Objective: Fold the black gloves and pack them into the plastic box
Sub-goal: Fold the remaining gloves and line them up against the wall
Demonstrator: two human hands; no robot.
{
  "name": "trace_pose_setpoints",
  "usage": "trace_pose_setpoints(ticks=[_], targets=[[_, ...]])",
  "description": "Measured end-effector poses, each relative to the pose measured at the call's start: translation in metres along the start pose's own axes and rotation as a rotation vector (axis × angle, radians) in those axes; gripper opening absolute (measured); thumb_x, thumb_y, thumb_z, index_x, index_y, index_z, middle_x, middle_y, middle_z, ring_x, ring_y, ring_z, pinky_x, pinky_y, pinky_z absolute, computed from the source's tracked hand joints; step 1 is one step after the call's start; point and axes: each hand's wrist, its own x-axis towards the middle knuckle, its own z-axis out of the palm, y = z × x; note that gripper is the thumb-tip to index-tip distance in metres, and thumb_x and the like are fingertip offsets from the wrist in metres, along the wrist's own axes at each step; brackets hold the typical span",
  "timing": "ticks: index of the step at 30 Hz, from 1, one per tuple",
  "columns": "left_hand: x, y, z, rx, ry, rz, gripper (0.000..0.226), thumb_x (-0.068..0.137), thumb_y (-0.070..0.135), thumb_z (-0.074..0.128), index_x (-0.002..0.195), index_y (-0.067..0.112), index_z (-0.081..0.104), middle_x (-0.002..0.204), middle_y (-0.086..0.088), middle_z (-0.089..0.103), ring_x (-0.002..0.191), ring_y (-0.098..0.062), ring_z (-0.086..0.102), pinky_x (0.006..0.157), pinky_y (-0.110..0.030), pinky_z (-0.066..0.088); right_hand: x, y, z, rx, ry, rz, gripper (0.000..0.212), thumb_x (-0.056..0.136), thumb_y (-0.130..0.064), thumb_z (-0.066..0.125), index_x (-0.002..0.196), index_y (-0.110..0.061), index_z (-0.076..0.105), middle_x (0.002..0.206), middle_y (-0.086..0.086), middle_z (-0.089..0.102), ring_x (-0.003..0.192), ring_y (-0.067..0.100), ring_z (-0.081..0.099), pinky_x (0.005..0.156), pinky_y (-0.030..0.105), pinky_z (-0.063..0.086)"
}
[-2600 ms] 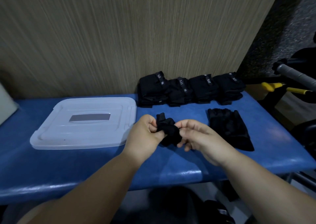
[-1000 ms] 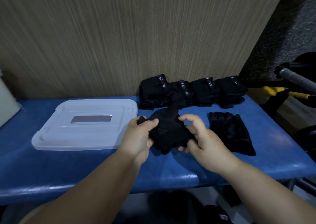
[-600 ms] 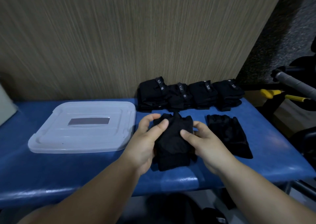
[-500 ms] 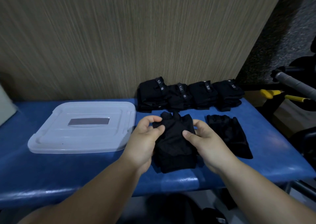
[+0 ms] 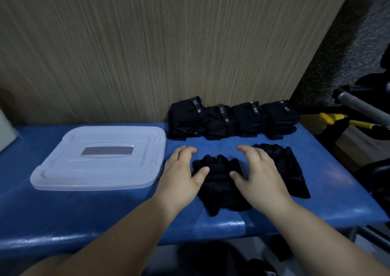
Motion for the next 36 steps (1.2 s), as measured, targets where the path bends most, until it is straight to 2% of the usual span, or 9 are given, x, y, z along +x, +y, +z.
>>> trace_pose_setpoints(ticks=[2,4,9,12,19,21,25,29,36], targets=[[-0.001,0.001,0.001,0.096,-0.005,0.046,0.055,0.087,0.045,0.061,0.135,0.028,0.041,0.142,0.013,0.035,0.131,-0.012,0.035,0.108,-0.025,0.03,-0.001,-0.002,0.002,-0.065,0.023,-0.181,0.044,0.09,-0.029,0.063,0.133,-0.028,0.052,0.138,-0.011,0.044,0.131,0.005,0.029,0.103,0.008,0.021],[-0.003,0.002,0.001,0.164,-0.039,0.041,0.057,0.086,0.045,0.063,0.135,0.029,0.041,0.14,0.013,0.036,0.13,-0.013,0.033,0.103,-0.021,0.025,-0.002,-0.005,0.006,-0.1,-0.043,-0.29,0.038,0.093,-0.03,0.058,0.131,-0.025,0.057,0.144,-0.009,0.044,0.138,0.004,0.024,0.113,0.012,0.015],[-0.006,0.003,-0.002,0.245,-0.045,0.008,0.055,0.086,0.047,0.062,0.133,0.03,0.039,0.132,0.008,0.042,0.118,-0.013,0.042,0.09,-0.021,0.033,-0.003,-0.004,0.015,-0.3,-0.524,-0.214,0.058,0.102,-0.046,0.026,0.154,-0.028,0.007,0.16,-0.012,-0.007,0.143,0.004,-0.02,0.118,0.032,-0.013],[-0.005,0.003,-0.009,0.334,-0.114,-0.075,0.056,0.084,0.059,0.057,0.128,0.027,0.041,0.121,0.005,0.051,0.109,-0.015,0.052,0.085,-0.027,0.042,-0.004,-0.003,0.014,-0.386,-0.572,-0.19,0.059,0.101,-0.05,0.019,0.153,-0.029,-0.001,0.159,-0.012,-0.015,0.142,0.005,-0.024,0.117,0.035,-0.017],[-0.001,0.004,-0.022,0.236,-0.205,-0.167,0.036,0.081,0.058,0.06,0.077,0.024,0.048,0.074,0.009,0.059,0.069,-0.011,0.056,0.063,-0.031,0.044,-0.007,-0.006,0.013,-0.402,-0.548,-0.2,0.078,0.086,-0.069,0.006,0.153,-0.03,-0.003,0.159,-0.011,-0.013,0.142,0.005,-0.024,0.118,0.036,-0.015],[0.0,0.005,-0.019,0.059,-0.179,-0.169,0.032,0.08,0.051,0.065,0.077,0.023,0.049,0.071,0.007,0.06,0.069,-0.014,0.058,0.067,-0.033,0.047,-0.007,-0.006,0.014,-0.396,-0.551,-0.204,0.086,0.078,-0.074,0.002,0.153,-0.031,-0.003,0.159,-0.011,-0.013,0.142,0.005,-0.024,0.118,0.036,-0.015],[-0.004,0.014,-0.012,-0.29,-0.115,-0.157,0.026,0.083,0.041,0.068,0.089,0.023,0.05,0.075,0.004,0.065,0.072,-0.008,0.061,0.067,-0.023,0.048,-0.007,-0.006,0.016,-0.389,-0.541,-0.202,0.07,0.095,-0.063,0.017,0.154,-0.028,0.0,0.16,-0.009,-0.012,0.143,0.007,-0.023,0.119,0.035,-0.013],[-0.008,0.014,-0.006,-0.233,-0.131,-0.015,0.009,0.094,0.025,0.055,0.088,0.024,0.048,0.058,0.012,0.053,0.052,0.0,0.045,0.052,-0.013,0.037,-0.005,-0.006,0.015,-0.349,-0.505,-0.215,0.071,0.096,-0.061,0.022,0.154,-0.024,0.01,0.161,-0.007,-0.006,0.145,0.006,-0.017,0.119,0.031,-0.011],[-0.017,0.002,0.012,0.18,-0.108,0.27,0.008,0.091,0.03,0.056,0.098,0.03,0.059,0.102,0.011,0.06,0.101,-0.007,0.05,0.089,-0.024,0.042,0.004,0.004,-0.01,-0.225,-0.233,-0.222,0.05,0.1,-0.039,0.041,0.147,-0.022,0.037,0.153,-0.006,0.034,0.143,0.01,0.023,0.115,0.019,0.013]])
